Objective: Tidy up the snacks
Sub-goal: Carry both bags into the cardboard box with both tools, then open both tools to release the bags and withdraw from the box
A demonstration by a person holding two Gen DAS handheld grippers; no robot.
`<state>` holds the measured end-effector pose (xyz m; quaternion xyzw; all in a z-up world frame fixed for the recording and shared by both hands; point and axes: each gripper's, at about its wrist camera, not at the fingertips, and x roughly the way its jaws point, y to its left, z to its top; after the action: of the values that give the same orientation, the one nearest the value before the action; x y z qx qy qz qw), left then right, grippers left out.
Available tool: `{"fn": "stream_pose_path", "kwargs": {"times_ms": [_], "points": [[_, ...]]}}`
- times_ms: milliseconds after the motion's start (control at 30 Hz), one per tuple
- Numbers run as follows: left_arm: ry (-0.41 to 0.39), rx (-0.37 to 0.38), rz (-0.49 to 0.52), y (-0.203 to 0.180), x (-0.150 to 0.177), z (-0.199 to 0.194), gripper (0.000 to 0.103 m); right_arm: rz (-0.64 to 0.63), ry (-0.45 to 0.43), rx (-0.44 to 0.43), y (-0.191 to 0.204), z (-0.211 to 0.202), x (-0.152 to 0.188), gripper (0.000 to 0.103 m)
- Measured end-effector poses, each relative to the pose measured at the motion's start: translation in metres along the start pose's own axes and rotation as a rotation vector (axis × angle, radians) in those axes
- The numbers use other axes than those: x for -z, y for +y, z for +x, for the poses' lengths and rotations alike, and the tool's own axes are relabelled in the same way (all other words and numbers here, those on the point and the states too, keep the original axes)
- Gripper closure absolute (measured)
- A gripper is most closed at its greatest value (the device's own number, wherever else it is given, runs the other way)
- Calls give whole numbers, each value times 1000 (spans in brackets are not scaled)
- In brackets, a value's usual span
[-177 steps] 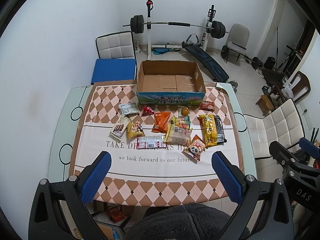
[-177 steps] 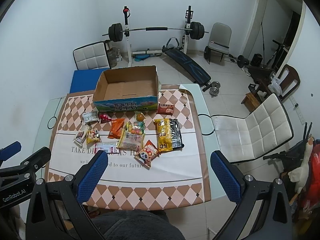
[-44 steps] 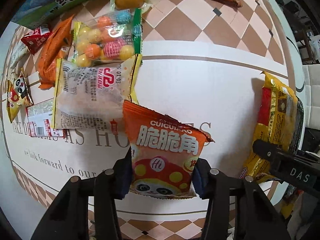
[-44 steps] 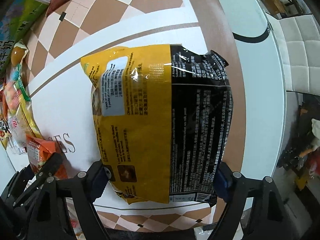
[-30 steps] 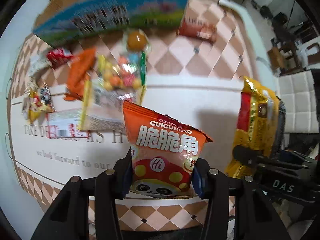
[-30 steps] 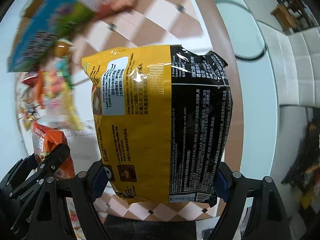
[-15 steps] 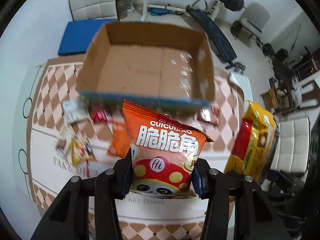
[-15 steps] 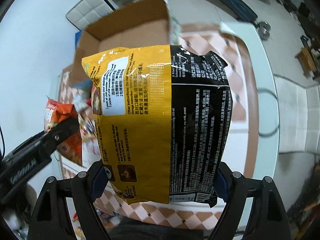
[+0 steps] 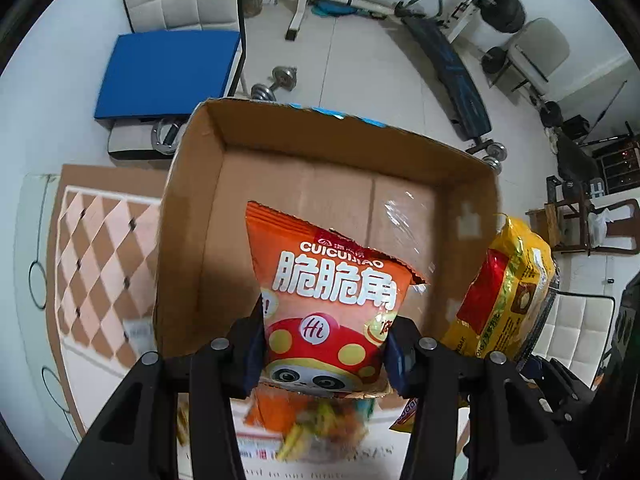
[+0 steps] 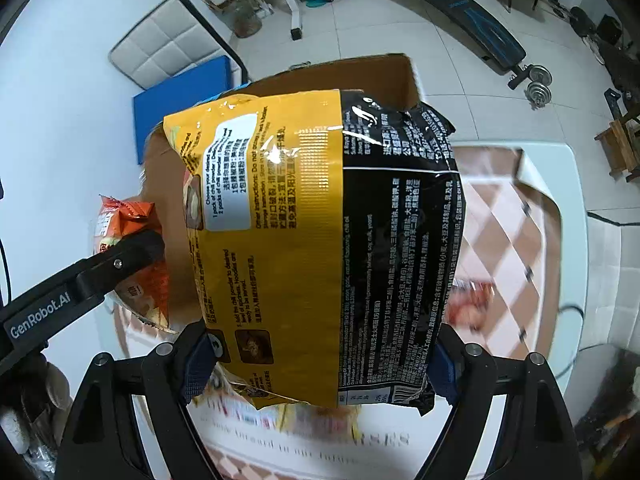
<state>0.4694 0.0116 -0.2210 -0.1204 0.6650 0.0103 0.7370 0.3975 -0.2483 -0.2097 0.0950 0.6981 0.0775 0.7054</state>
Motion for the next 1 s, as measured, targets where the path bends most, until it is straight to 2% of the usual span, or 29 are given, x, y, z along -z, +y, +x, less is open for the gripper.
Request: {"fn": "stream_pose_path", "kwargs": {"times_ms": [67, 100, 167, 300, 567, 633, 700, 800, 1000], "points": [[39, 6, 10, 5, -18, 22, 57, 5, 18, 11, 4, 12, -18, 15], [54, 6, 14, 6, -24, 31, 57, 7, 31, 21, 11, 25, -43, 15], [86, 14, 23, 8, -37, 53, 57, 12, 59, 42, 10, 49, -68, 15], [139, -2, 58, 6, -48, 90, 57, 13, 113, 82, 12, 92, -96, 15], [182, -30, 105, 0, -47, 118, 54, -8, 169, 123, 11, 125, -96, 15], [178, -32, 105, 2, -46, 119, 37, -9, 193, 120, 17, 129, -98, 15], [167, -44, 109, 3, -46, 117, 28, -10, 210, 128, 22, 130, -94, 14], [142, -46, 118, 5, -45, 110, 28, -27, 190, 161, 25, 124, -91, 9], [94, -36, 130, 8, -37, 89, 28, -27, 145, 177, 30, 101, -79, 6]]}}
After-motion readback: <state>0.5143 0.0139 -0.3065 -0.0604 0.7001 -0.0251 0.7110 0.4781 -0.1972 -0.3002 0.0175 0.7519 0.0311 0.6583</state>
